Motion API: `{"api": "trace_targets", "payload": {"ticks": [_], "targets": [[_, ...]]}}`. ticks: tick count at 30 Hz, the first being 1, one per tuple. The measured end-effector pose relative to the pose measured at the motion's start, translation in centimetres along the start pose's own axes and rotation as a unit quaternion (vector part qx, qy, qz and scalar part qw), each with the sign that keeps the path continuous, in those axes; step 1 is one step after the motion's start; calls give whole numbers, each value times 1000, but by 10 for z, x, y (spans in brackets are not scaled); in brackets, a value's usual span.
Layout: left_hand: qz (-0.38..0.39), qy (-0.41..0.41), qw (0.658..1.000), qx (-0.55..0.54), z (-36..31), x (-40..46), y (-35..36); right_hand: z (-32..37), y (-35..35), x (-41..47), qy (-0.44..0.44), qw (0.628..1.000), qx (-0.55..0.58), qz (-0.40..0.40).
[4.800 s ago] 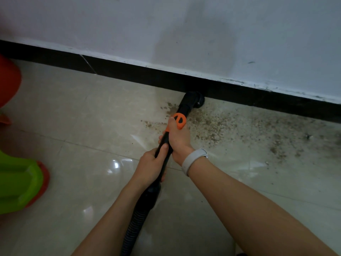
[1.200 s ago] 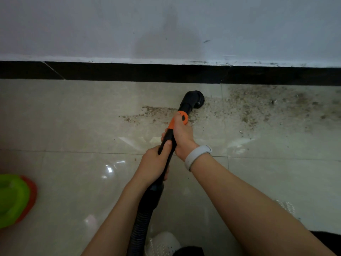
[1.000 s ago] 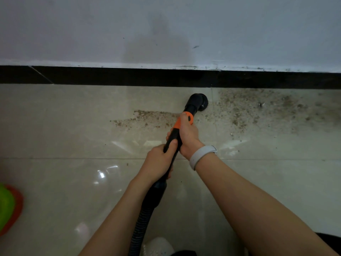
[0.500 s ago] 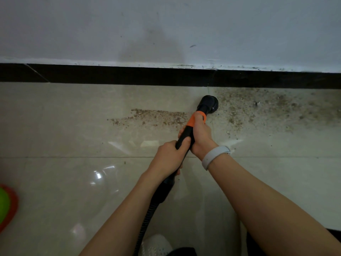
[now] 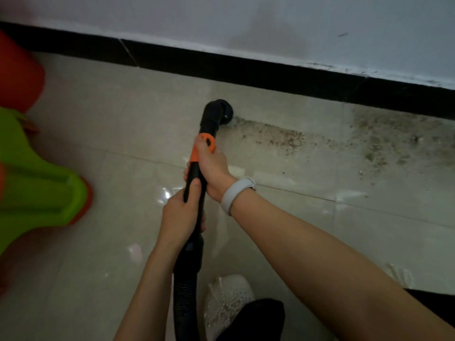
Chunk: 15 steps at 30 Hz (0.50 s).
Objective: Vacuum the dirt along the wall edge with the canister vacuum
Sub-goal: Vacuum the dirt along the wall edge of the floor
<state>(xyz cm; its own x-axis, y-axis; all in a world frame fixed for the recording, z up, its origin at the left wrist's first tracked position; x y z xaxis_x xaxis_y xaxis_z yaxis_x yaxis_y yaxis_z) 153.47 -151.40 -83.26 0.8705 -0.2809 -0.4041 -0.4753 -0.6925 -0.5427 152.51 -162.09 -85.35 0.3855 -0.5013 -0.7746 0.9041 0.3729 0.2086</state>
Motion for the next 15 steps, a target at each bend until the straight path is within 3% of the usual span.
{"api": "trace_targets", "payload": {"ticks": [6, 15], "targets": [[-46, -38, 998, 14, 37, -6, -40, -40, 42, -14, 48, 995, -54, 62], [6, -43, 999, -9, 28, -1, -16, -27, 18, -6, 46, 998, -38, 19]]}}
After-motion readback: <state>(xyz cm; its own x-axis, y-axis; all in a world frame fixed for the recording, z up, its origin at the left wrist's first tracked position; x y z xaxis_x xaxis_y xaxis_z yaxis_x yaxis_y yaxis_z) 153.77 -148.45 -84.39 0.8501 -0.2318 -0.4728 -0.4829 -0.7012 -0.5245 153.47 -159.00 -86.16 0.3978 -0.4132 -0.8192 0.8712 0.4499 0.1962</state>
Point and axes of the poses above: each hand's wrist, its own x-axis towards the middle knuckle, its own y-axis out of the palm, z = x × y, the point moved 8 cm from there along x, towards the middle knuckle, and after that the axes turned 10 degrees about -z, right-handed, at the moved point
